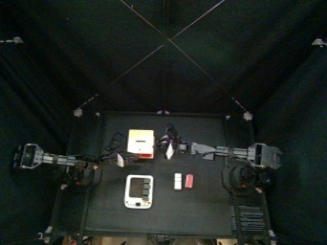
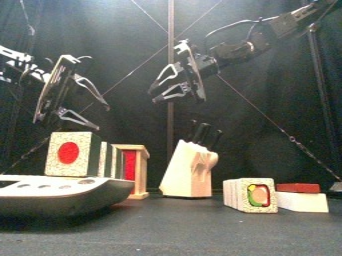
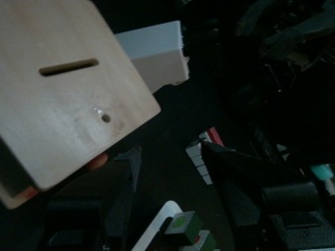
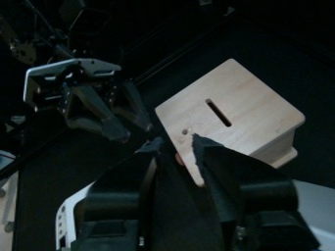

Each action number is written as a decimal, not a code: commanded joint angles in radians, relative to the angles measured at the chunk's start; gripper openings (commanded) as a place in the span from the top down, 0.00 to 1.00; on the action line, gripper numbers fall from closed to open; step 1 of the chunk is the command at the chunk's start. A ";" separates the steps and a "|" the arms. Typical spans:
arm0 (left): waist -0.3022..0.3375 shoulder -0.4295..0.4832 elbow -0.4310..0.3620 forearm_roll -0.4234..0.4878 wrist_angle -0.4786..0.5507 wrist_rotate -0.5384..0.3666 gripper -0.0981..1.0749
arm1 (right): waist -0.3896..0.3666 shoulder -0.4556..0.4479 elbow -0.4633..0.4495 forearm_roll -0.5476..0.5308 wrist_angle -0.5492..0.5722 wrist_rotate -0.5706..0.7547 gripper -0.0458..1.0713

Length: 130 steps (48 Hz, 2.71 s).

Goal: Grab drawer handle

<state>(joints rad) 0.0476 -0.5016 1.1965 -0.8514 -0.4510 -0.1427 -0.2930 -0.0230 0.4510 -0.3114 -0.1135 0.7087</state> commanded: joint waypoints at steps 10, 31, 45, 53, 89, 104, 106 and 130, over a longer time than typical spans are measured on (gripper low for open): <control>-0.052 0.098 -0.069 -0.141 -0.015 0.002 0.17 | -0.015 0.071 -0.123 -0.009 0.049 -0.002 0.55; -0.066 0.179 -0.106 -0.318 -0.038 0.003 0.17 | -0.061 0.210 -0.272 0.005 0.212 0.003 0.62; -0.044 0.204 -0.100 -0.336 -0.028 0.002 0.17 | -0.071 0.293 -0.350 -0.002 0.255 0.000 0.62; -0.023 0.216 -0.097 -0.342 -0.008 0.003 0.17 | -0.078 0.313 -0.370 0.005 0.255 0.002 0.62; 0.049 0.337 -0.156 -0.351 0.015 0.002 0.17 | -0.086 0.383 -0.407 -0.002 0.334 0.000 0.62; 0.077 0.339 -0.156 -0.350 0.015 0.002 0.17 | -0.084 0.393 -0.419 -0.002 0.354 0.000 0.62; 0.077 0.342 -0.156 -0.350 0.015 0.002 0.17 | -0.083 0.393 -0.420 -0.002 0.354 0.000 0.62; 0.094 0.371 -0.160 -0.350 0.031 0.002 0.18 | -0.078 0.400 -0.422 -0.002 0.356 0.000 0.62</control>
<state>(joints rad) 0.1289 -0.1289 1.0538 -1.2026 -0.4172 -0.1427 -0.3682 0.3881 0.0383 -0.3145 0.2362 0.7087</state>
